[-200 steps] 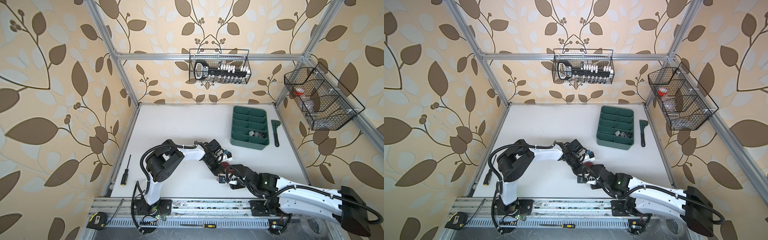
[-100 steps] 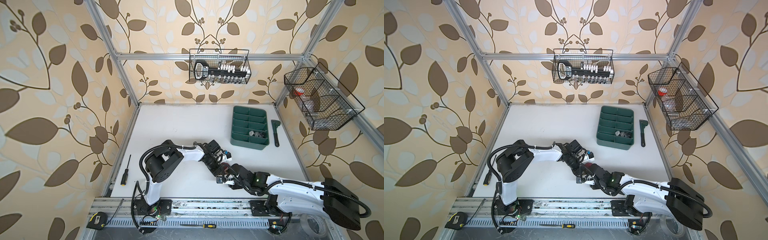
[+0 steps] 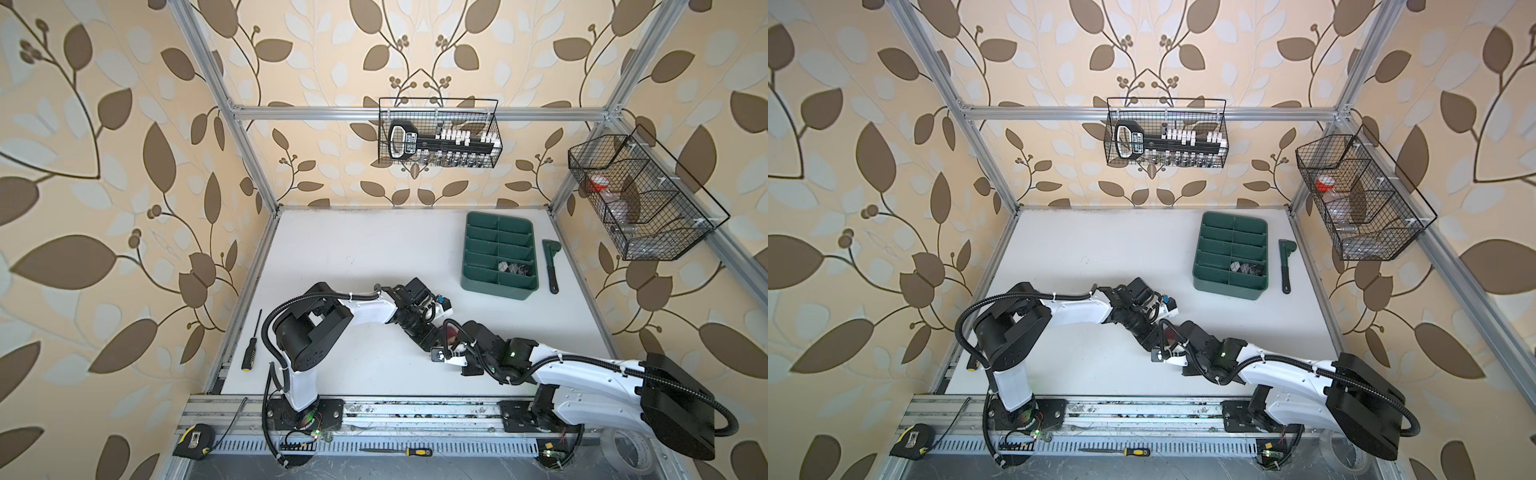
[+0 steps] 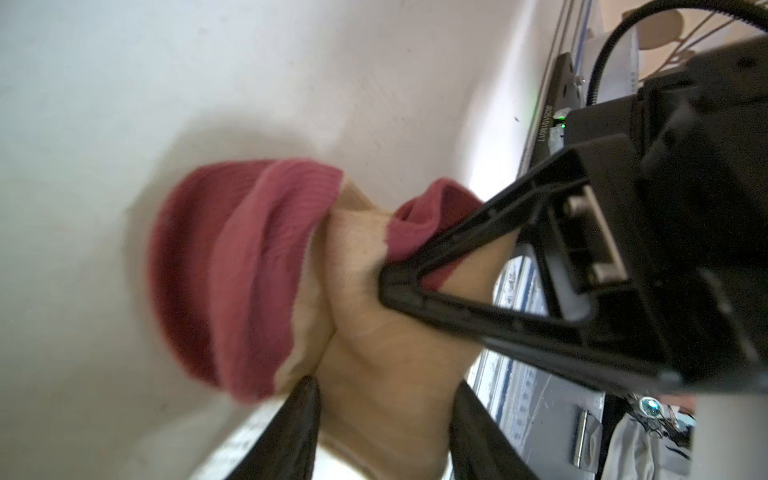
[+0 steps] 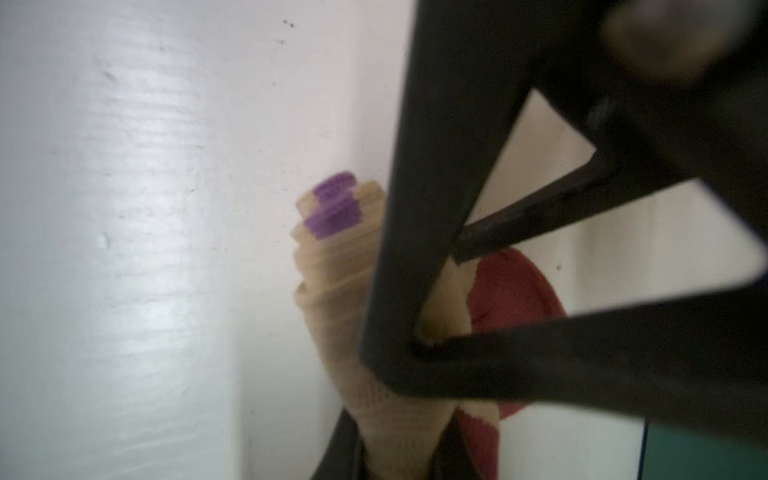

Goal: Roll the socks
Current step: 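Hold the roll with the right gripper while the left releases and lifts away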

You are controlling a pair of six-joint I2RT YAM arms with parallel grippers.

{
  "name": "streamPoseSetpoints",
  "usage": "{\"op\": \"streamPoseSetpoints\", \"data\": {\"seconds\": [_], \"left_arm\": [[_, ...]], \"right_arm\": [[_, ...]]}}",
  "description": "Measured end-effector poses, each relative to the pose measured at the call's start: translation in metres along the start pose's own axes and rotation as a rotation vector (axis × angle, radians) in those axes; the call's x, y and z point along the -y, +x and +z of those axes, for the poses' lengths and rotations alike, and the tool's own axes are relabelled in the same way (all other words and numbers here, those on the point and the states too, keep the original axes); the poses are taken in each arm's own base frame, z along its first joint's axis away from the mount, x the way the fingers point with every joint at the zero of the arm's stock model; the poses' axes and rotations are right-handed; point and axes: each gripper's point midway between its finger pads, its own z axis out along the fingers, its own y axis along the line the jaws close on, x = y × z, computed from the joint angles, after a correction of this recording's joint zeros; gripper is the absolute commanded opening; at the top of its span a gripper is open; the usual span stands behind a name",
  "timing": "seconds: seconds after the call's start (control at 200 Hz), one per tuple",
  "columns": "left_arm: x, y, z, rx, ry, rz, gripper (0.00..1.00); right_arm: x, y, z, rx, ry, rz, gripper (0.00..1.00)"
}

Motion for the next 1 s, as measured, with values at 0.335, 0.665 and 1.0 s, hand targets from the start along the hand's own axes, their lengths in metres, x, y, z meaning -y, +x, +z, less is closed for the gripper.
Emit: {"op": "streamPoseSetpoints", "data": {"seconds": [0.335,0.665,1.0], "left_arm": [[-0.035,-0.014,-0.102,0.282,-0.309,-0.027,0.61],[0.030,-0.043,-0.232,0.721,-0.608,0.407,0.99],[0.067,-0.037,-0.279,0.866,-0.763,0.743,0.99]], "right_arm": [[0.000,0.000,0.002,-0.007,-0.136,0.101,0.00],[0.010,-0.007,0.010,-0.032,-0.317,0.226,0.00],[0.019,-0.014,0.019,-0.012,-0.493,0.391,0.00]]}}
